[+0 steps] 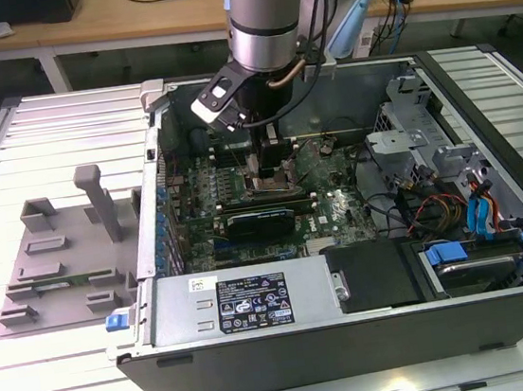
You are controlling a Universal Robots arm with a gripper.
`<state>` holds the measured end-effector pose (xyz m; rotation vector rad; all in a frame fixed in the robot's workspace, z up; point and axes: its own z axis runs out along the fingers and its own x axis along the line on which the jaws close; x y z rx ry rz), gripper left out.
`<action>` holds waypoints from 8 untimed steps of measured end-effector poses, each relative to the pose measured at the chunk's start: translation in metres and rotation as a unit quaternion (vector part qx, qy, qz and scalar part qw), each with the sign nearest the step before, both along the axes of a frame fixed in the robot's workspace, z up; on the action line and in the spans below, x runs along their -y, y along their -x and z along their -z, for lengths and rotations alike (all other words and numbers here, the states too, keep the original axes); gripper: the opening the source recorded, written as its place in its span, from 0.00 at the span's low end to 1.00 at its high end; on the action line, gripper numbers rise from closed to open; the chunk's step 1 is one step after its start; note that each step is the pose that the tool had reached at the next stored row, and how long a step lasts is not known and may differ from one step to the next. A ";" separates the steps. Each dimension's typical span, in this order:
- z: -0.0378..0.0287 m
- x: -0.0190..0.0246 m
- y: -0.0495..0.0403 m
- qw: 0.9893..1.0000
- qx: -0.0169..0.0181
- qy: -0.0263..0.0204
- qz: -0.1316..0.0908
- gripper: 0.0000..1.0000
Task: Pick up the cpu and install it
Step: 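Place the cpu into insertion slot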
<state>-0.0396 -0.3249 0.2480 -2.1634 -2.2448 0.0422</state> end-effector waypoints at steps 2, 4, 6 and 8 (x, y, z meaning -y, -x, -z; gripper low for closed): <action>0.0013 -0.0001 -0.0002 1.000 0.000 0.000 0.000 0.55; 0.0031 -0.0001 -0.0004 1.000 0.000 0.000 0.000 0.55; 0.0053 -0.0002 -0.0005 1.000 0.000 0.000 0.000 0.55; 0.0067 -0.0002 -0.0006 1.000 0.000 0.000 0.000 0.55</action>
